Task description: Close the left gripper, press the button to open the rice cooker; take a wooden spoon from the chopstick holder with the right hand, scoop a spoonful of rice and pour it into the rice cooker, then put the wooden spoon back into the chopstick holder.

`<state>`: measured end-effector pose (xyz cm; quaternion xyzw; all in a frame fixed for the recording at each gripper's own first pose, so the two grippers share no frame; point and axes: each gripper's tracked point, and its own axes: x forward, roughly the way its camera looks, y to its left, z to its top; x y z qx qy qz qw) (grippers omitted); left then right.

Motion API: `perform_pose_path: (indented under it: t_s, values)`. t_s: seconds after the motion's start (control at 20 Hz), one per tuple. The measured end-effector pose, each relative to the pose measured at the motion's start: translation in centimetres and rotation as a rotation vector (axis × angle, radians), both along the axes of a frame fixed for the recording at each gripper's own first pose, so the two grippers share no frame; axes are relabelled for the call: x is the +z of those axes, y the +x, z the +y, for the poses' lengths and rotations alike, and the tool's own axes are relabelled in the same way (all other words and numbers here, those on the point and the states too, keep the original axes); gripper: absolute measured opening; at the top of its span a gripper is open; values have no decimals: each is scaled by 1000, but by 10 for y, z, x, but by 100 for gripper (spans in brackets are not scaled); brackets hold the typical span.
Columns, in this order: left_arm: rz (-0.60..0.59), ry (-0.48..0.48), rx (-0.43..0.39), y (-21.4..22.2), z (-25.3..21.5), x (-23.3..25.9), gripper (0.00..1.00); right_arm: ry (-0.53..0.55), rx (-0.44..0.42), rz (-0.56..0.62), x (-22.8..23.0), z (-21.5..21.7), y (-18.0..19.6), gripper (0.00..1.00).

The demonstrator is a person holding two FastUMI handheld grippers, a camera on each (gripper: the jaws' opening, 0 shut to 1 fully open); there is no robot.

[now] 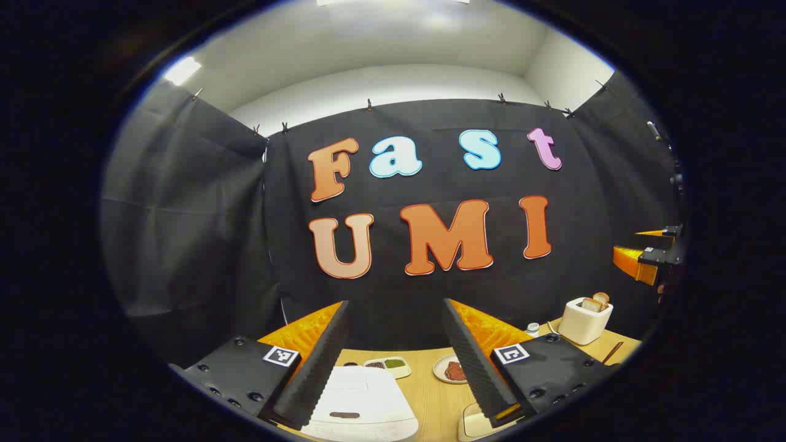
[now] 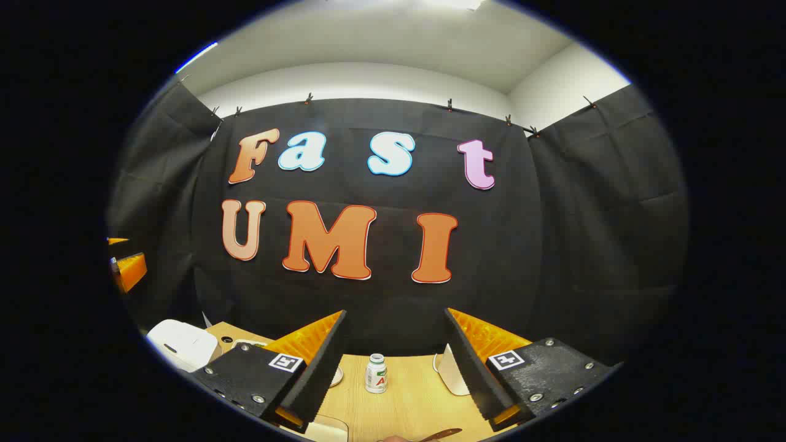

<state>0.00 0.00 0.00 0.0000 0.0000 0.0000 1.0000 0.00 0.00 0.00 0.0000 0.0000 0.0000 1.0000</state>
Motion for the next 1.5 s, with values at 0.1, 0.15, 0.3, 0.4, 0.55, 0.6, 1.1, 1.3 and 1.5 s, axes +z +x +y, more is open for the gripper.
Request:
perform_pose_path:
  t_s: [0.1,0.15,0.3,0.4,0.55,0.6,1.1,1.3,1.5]
  values:
    - [-12,-16,0,5,-8,7,96,10,0,3,-1,-5,-1,94]
    - [-16,-21,-2,9,-12,11,99,15,1,7,-3,-9,-3,94]
    - [-33,-20,-24,10,-23,17,100,22,-5,6,2,-15,-10,94]
    - [-43,-24,-42,9,-30,19,100,26,-4,-18,12,-15,-16,94]
    - [-38,-26,-54,8,-33,17,100,21,-1,-52,21,-13,-23,94]
    - [-38,-28,-54,8,-34,17,100,18,0,-57,22,-11,-25,94]
    - [-55,-44,-34,1,-18,25,100,3,6,-61,25,-8,-36,94]
    - [-50,-51,-13,-3,-6,25,80,10,4,-51,20,-9,-37,94]
    - [-11,-64,-5,-5,1,17,7,13,-1,-37,14,-12,-40,94]
